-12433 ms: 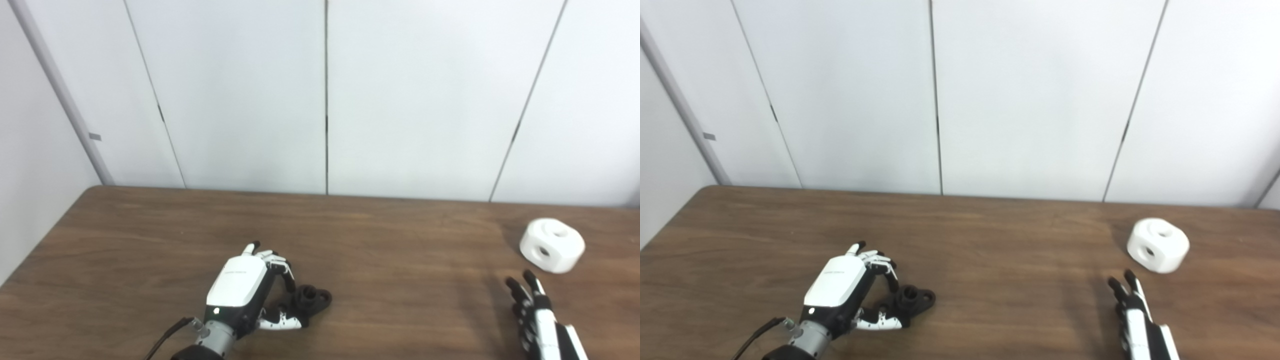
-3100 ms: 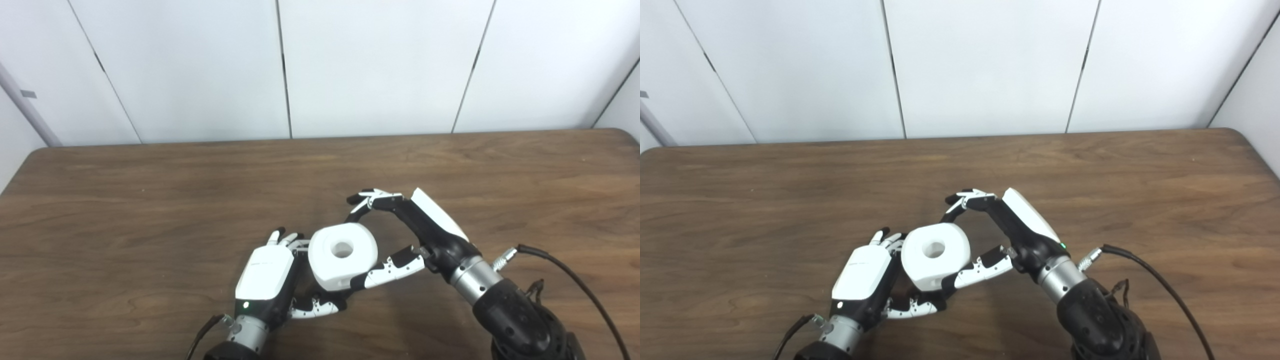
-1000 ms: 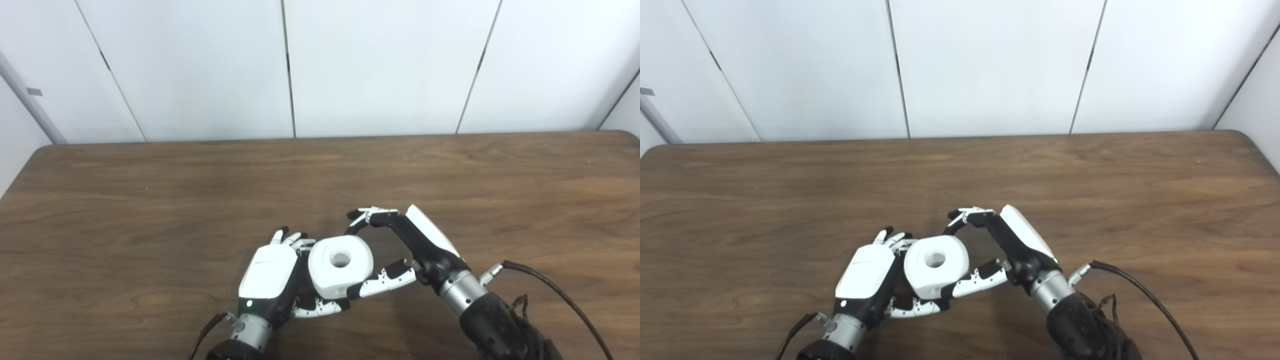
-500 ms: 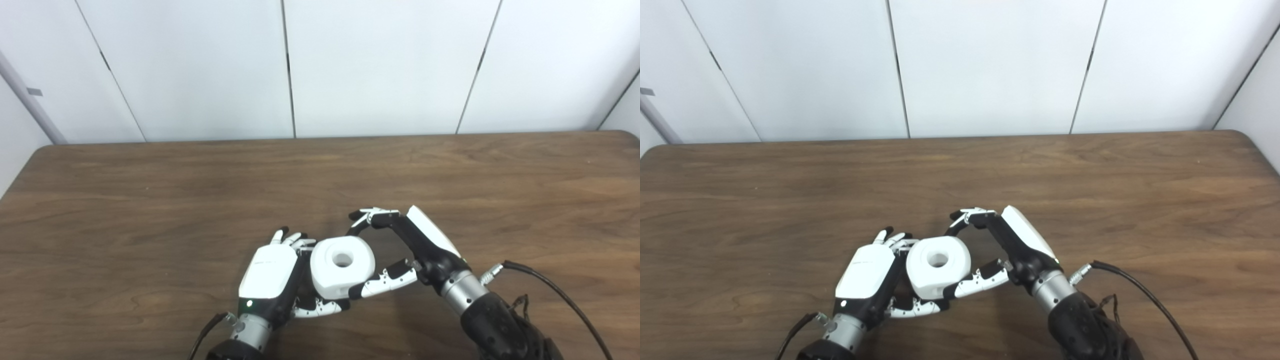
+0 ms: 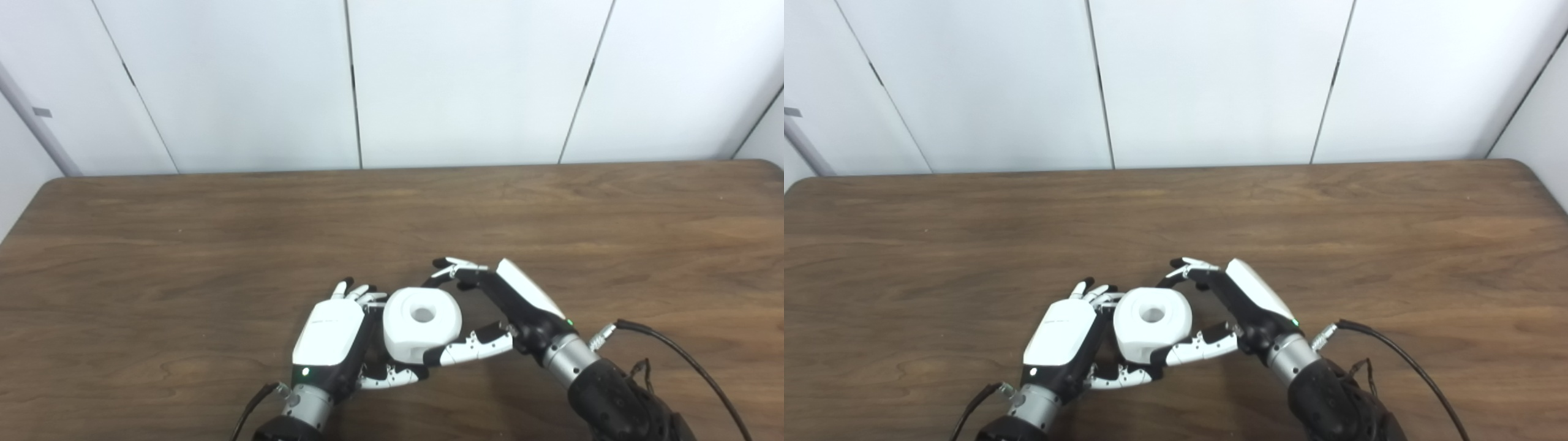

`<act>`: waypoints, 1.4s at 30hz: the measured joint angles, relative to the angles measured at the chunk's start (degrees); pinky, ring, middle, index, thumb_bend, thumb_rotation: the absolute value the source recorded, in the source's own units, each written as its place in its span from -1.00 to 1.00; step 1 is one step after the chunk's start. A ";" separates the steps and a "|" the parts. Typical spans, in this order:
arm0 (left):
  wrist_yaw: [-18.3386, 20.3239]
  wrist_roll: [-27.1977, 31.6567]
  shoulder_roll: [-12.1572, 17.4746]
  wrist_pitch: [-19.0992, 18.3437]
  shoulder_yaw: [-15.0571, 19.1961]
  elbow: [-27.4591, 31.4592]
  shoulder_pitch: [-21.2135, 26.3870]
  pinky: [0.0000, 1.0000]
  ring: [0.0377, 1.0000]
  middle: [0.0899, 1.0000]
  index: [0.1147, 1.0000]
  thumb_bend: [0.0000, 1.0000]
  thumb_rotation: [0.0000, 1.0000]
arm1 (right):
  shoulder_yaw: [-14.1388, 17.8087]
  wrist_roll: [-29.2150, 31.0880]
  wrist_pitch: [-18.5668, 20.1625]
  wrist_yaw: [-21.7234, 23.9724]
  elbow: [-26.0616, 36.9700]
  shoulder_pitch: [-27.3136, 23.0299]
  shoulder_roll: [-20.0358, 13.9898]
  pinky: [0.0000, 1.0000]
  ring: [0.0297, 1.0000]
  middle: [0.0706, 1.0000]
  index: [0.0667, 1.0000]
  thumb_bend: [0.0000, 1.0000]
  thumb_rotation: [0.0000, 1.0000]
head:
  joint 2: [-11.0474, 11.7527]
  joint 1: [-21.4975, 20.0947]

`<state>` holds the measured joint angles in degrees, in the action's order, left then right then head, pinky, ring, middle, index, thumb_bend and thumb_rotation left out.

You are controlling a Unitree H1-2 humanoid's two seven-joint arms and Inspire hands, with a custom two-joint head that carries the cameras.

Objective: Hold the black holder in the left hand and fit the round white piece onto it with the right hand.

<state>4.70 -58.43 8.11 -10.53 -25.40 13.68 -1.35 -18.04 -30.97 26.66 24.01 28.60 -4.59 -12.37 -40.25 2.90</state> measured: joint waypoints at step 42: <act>0.26 3.76 -0.19 0.17 3.09 0.63 -1.11 1.00 0.80 0.61 0.21 0.66 -0.72 | 6.20 -0.50 0.05 4.17 2.84 2.24 -2.13 0.98 1.00 1.00 0.95 1.00 -0.02 | 0.44 -0.09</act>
<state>4.96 -54.67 7.92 -10.36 -22.31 14.31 -2.46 -11.84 -31.47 26.71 28.18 31.44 -2.35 -14.51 -39.81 2.81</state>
